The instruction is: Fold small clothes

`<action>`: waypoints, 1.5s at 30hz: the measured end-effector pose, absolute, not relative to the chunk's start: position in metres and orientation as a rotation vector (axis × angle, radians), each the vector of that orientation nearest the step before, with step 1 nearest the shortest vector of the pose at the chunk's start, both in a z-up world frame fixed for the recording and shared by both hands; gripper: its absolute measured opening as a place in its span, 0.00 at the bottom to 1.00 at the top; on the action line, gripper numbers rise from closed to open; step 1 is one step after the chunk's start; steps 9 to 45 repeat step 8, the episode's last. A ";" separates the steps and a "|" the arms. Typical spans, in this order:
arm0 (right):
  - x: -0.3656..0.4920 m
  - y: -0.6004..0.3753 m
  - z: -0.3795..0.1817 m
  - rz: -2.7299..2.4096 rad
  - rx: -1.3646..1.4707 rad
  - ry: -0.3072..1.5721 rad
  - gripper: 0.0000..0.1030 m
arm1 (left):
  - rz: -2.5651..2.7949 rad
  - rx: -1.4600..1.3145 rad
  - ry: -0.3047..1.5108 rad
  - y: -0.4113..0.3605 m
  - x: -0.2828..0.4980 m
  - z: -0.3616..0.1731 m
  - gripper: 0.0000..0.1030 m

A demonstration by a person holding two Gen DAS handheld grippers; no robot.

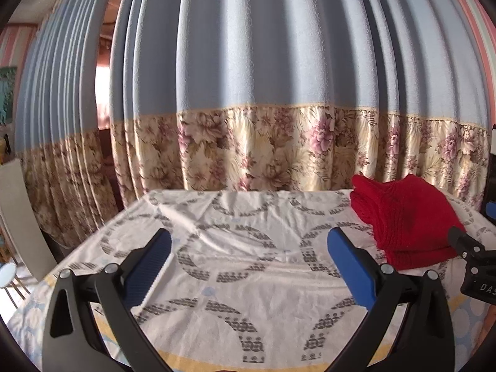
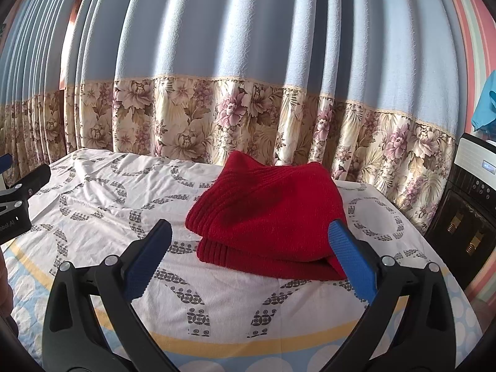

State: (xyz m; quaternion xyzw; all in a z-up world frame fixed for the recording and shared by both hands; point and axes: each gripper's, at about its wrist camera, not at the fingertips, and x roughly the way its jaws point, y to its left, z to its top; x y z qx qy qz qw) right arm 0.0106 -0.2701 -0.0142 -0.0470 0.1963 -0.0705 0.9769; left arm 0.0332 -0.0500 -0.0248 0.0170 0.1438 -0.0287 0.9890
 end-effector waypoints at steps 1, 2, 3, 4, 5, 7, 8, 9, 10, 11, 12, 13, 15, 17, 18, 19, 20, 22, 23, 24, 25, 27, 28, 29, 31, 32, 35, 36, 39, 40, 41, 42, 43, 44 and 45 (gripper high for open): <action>0.011 -0.270 -0.014 -0.142 -0.095 0.395 0.97 | -0.072 0.024 0.300 -0.049 0.034 -0.025 0.98; 0.011 -0.270 -0.014 -0.142 -0.096 0.395 0.97 | -0.083 0.016 0.314 -0.048 0.036 -0.026 0.98; 0.011 -0.270 -0.014 -0.142 -0.096 0.395 0.97 | -0.088 0.014 0.320 -0.048 0.037 -0.027 0.98; 0.011 -0.270 -0.014 -0.142 -0.096 0.396 0.97 | -0.091 0.016 0.325 -0.048 0.038 -0.027 0.98; 0.011 -0.270 -0.014 -0.142 -0.096 0.396 0.97 | -0.087 0.020 0.327 -0.049 0.038 -0.027 0.98; 0.010 -0.270 -0.014 -0.142 -0.096 0.396 0.97 | -0.082 0.027 0.322 -0.050 0.038 -0.028 0.98; 0.010 -0.270 -0.014 -0.143 -0.095 0.395 0.97 | -0.081 0.032 0.319 -0.051 0.038 -0.027 0.98; 0.010 -0.270 -0.014 -0.143 -0.095 0.395 0.97 | -0.081 0.032 0.319 -0.051 0.038 -0.027 0.98; 0.010 -0.270 -0.014 -0.143 -0.095 0.395 0.97 | -0.081 0.032 0.319 -0.051 0.038 -0.027 0.98; 0.010 -0.270 -0.014 -0.143 -0.095 0.395 0.97 | -0.081 0.032 0.319 -0.051 0.038 -0.027 0.98; 0.010 -0.270 -0.014 -0.143 -0.095 0.395 0.97 | -0.081 0.032 0.319 -0.051 0.038 -0.027 0.98; 0.010 -0.270 -0.014 -0.143 -0.095 0.395 0.97 | -0.081 0.032 0.319 -0.051 0.038 -0.027 0.98; 0.010 -0.270 -0.014 -0.143 -0.095 0.395 0.97 | -0.081 0.032 0.319 -0.051 0.038 -0.027 0.98; 0.010 -0.270 -0.014 -0.143 -0.095 0.395 0.97 | -0.081 0.032 0.319 -0.051 0.038 -0.027 0.98; 0.010 -0.270 -0.014 -0.143 -0.095 0.395 0.97 | -0.081 0.032 0.319 -0.051 0.038 -0.027 0.98; 0.010 -0.270 -0.014 -0.143 -0.095 0.395 0.97 | -0.081 0.032 0.319 -0.051 0.038 -0.027 0.98; 0.010 -0.270 -0.014 -0.143 -0.095 0.395 0.97 | -0.081 0.032 0.319 -0.051 0.038 -0.027 0.98; 0.010 -0.270 -0.014 -0.143 -0.095 0.395 0.97 | -0.081 0.032 0.319 -0.051 0.038 -0.027 0.98; 0.010 -0.270 -0.014 -0.143 -0.095 0.395 0.97 | -0.081 0.032 0.319 -0.051 0.038 -0.027 0.98; 0.010 -0.270 -0.014 -0.143 -0.095 0.395 0.97 | -0.081 0.032 0.319 -0.051 0.038 -0.027 0.98; 0.010 -0.270 -0.014 -0.143 -0.095 0.395 0.97 | -0.081 0.032 0.319 -0.051 0.038 -0.027 0.98; 0.010 -0.270 -0.014 -0.143 -0.095 0.395 0.97 | -0.081 0.032 0.319 -0.051 0.038 -0.027 0.98; 0.010 -0.270 -0.014 -0.143 -0.095 0.395 0.97 | -0.081 0.032 0.319 -0.051 0.038 -0.027 0.98; 0.010 -0.270 -0.014 -0.143 -0.095 0.395 0.97 | -0.081 0.032 0.319 -0.051 0.038 -0.027 0.98; 0.010 -0.270 -0.014 -0.143 -0.095 0.395 0.97 | -0.081 0.032 0.319 -0.051 0.038 -0.027 0.98; 0.010 -0.270 -0.014 -0.143 -0.095 0.395 0.97 | -0.081 0.032 0.319 -0.051 0.038 -0.027 0.98; 0.010 -0.270 -0.014 -0.143 -0.095 0.395 0.97 | -0.081 0.032 0.319 -0.051 0.038 -0.027 0.98; 0.010 -0.270 -0.014 -0.143 -0.095 0.395 0.97 | -0.081 0.032 0.319 -0.051 0.038 -0.027 0.98; 0.010 -0.270 -0.014 -0.143 -0.095 0.395 0.97 | -0.081 0.032 0.319 -0.051 0.038 -0.027 0.98; 0.010 -0.270 -0.014 -0.143 -0.095 0.395 0.97 | -0.081 0.032 0.319 -0.051 0.038 -0.027 0.98; 0.010 -0.270 -0.014 -0.143 -0.095 0.395 0.97 | -0.081 0.032 0.319 -0.051 0.038 -0.027 0.98; 0.010 -0.270 -0.014 -0.143 -0.095 0.395 0.97 | -0.081 0.032 0.319 -0.051 0.038 -0.027 0.98; 0.010 -0.270 -0.014 -0.143 -0.095 0.395 0.97 | -0.081 0.032 0.319 -0.051 0.038 -0.027 0.98; 0.010 -0.270 -0.014 -0.143 -0.095 0.395 0.97 | -0.081 0.032 0.319 -0.051 0.038 -0.027 0.98; 0.010 -0.270 -0.014 -0.143 -0.095 0.395 0.97 | -0.081 0.032 0.319 -0.051 0.038 -0.027 0.98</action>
